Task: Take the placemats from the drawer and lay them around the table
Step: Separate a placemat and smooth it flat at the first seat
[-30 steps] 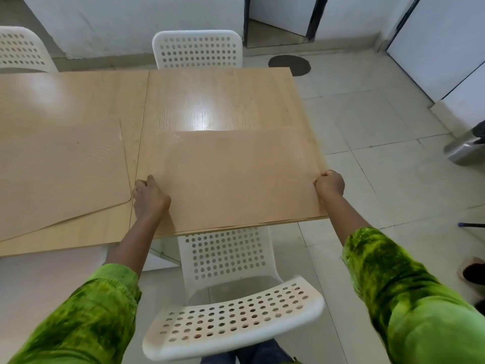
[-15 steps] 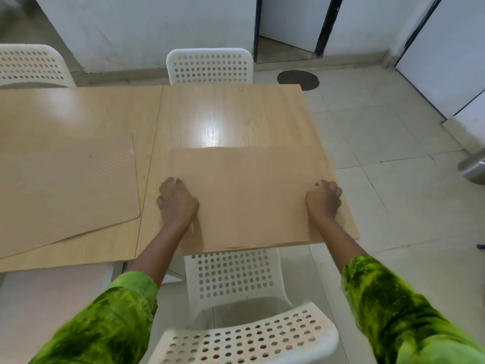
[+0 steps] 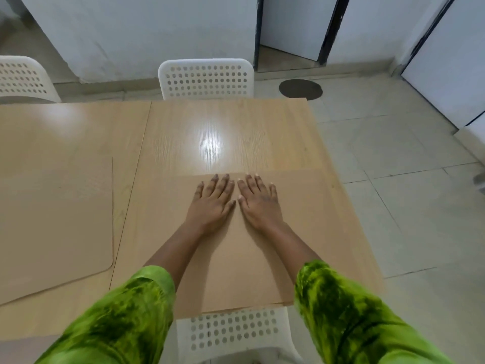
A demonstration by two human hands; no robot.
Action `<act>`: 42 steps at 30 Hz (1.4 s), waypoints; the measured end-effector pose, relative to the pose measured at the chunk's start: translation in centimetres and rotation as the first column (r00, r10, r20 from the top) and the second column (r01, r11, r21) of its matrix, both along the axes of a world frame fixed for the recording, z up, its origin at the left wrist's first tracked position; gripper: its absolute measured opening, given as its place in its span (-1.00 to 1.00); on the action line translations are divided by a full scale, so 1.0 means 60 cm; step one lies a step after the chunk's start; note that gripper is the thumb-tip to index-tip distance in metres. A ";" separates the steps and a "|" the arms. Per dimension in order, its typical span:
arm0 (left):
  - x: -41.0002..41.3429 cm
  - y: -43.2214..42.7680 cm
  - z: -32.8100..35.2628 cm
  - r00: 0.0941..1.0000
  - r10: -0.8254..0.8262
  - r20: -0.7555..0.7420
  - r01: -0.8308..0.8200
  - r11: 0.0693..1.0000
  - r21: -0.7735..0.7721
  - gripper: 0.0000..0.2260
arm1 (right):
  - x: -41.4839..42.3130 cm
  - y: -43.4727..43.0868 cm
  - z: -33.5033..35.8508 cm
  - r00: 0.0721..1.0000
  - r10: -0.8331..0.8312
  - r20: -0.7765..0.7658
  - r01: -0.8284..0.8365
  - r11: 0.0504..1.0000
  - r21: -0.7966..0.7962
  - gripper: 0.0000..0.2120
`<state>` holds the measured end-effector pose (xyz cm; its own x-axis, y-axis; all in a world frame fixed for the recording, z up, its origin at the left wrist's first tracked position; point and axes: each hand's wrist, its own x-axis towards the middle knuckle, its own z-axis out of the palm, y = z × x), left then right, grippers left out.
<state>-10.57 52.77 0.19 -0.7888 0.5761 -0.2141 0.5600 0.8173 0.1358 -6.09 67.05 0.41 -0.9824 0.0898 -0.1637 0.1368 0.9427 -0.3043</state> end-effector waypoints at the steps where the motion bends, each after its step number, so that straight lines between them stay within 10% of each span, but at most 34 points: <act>1: 0.000 -0.008 -0.004 1.000 0.016 -0.009 -0.016 1.000 0.006 -0.29 | 0.002 0.002 -0.002 1.000 0.001 0.002 -0.001 1.000 0.002 -0.51; 14: -0.006 -0.034 -0.011 0.996 0.063 -0.069 -0.064 0.998 -0.016 -0.30 | 0.003 0.019 -0.007 0.999 -0.031 0.009 0.031 0.999 0.013 -0.50; 25: -0.017 -0.144 0.012 0.958 0.286 -0.032 -0.287 0.957 -0.044 -0.37 | 0.060 0.177 0.005 0.924 -0.376 0.069 0.371 0.926 0.075 -0.48; 33: 0.221 -0.027 0.011 0.980 0.199 0.022 -0.200 0.970 0.140 -0.26 | 0.198 -0.056 0.029 0.991 -0.137 -0.008 0.135 0.981 -0.138 -0.36; 42: 0.227 -0.065 -0.015 0.958 0.275 -0.085 -0.270 0.960 0.069 -0.28 | 0.242 -0.019 -0.007 0.987 -0.160 0.010 0.160 0.987 -0.003 -0.44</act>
